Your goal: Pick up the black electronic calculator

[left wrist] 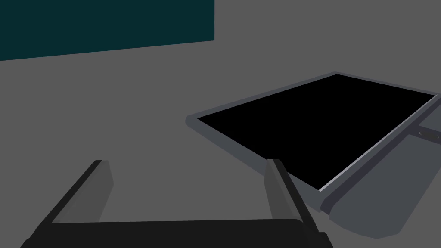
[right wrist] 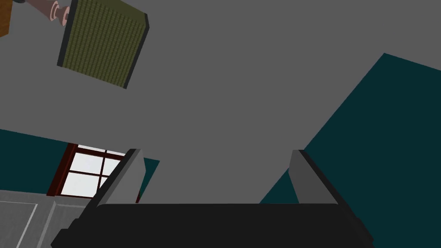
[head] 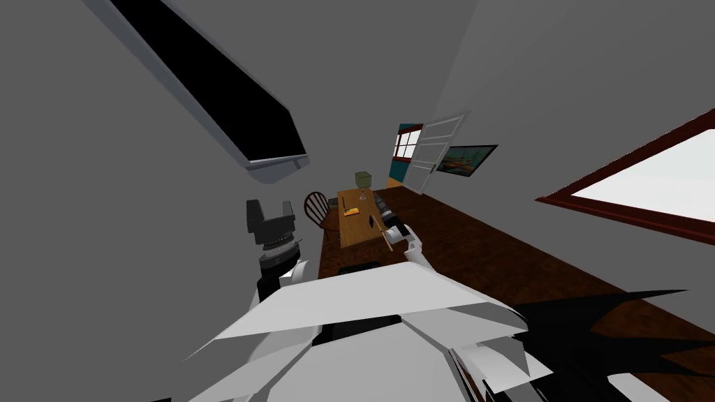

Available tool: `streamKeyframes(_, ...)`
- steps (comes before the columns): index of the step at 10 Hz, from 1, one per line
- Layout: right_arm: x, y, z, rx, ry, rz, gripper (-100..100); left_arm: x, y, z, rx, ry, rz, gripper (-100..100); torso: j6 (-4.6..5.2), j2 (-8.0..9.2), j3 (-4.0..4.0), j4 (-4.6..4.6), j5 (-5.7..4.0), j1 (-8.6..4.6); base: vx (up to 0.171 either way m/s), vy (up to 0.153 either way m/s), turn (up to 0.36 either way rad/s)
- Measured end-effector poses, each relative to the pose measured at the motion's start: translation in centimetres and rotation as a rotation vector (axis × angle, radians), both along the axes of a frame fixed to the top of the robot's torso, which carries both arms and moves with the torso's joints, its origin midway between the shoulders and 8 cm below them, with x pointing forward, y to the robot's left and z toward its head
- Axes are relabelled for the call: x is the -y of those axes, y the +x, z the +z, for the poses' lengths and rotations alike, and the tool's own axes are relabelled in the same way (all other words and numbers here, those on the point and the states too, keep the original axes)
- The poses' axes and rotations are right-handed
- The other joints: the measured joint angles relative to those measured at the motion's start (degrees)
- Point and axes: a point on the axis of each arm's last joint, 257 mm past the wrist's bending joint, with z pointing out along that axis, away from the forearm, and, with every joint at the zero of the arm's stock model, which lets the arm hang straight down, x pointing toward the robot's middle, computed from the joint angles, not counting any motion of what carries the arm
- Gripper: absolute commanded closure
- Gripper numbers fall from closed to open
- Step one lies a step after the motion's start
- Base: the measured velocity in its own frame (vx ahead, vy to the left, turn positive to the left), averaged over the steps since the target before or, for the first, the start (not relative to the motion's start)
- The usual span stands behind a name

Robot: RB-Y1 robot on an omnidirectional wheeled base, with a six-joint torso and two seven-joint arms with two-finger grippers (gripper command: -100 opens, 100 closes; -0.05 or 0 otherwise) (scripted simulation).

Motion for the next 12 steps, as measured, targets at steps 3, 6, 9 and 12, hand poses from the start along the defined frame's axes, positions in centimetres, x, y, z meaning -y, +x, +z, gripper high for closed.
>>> streamKeyframes(3, -0.9, 1.9, -2.6, -0.082, -0.072, 0.007, -100, 0.0, 0.0, 0.0, 0.0, 0.0, 0.0, 0, 0.01, -0.01, 0.0, 0.0, -0.01, -0.02, 0.003, -0.038, 0.014)
streamKeyframes(6, -1.8, 3.3, -5.6, -0.151, -0.125, 0.015, -100, 0.0, 0.0, 0.0, 0.0, 0.0, 0.0, 0, 0.01, -0.02, -0.01, -0.01, 0.0, 0.02, 0.003, -0.043, 0.03)
streamKeyframes(9, -2.6, 4.7, -8.2, -0.227, -0.185, 0.026, -100, 0.0, 0.0, 0.0, 0.0, 0.0, 0.0, 0, 0.02, -0.01, -0.01, 0.0, 0.01, 0.05, 0.003, -0.036, 0.019)
streamKeyframes(12, -3.9, 6.5, -11.1, -0.304, -0.26, 0.049, -100, 0.0, 0.0, 0.0, 0.0, 0.0, 0.0, 0, 0.01, -0.04, -0.02, -0.01, -0.01, -0.03, 0.009, -0.05, 0.04)
